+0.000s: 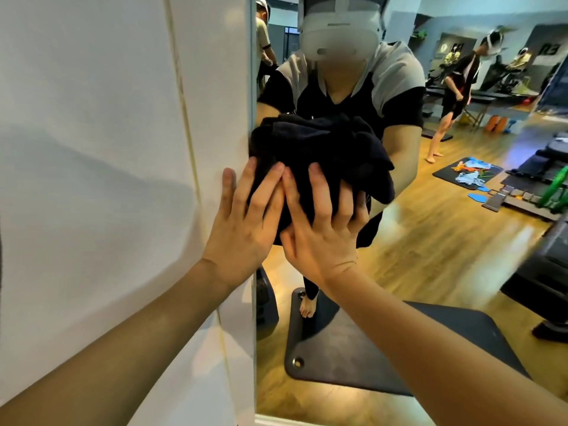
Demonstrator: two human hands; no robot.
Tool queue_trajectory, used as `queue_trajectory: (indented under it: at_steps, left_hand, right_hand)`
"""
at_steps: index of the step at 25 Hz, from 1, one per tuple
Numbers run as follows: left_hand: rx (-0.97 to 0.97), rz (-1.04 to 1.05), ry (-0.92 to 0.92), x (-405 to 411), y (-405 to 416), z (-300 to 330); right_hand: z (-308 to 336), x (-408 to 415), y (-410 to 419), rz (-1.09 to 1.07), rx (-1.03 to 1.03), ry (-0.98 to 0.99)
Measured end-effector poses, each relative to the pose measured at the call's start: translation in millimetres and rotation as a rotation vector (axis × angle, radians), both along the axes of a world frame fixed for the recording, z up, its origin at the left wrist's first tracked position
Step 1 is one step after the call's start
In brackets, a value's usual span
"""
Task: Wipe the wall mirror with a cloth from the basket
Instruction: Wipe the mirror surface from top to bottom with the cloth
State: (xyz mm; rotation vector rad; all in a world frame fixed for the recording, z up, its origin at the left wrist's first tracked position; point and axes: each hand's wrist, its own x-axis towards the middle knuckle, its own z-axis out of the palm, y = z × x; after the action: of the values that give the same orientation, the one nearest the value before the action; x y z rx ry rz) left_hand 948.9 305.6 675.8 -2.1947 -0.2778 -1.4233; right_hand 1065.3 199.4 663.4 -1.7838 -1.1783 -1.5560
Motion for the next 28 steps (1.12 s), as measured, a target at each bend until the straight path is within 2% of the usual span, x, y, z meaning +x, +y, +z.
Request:
queue_trajectory:
  at_steps: [9,17,23,26,28]
  left_hand:
    - [0.011,0.096,0.090,-7,-11,-86]
    - [-0.057,0.095,-0.023,23,-20,-101]
    - [-0.035,0.089,-0.095,30,-22,-100]
    - [-0.049,0.177,-0.080,33,-22,-102]
    - [-0.077,0.319,0.025,36,-8,-108]
  right_hand:
    - [-78,8,-20,-0.028,-0.114,-0.052]
    - [-80,30,-27,-0.013,-0.112,-0.140]
    - [-77,29,-25,-0.090,-0.139,-0.170]
    - [-78,32,-26,-0.095,-0.144,-0.187]
    - [-76,30,-25,-0.096,-0.155,-0.207]
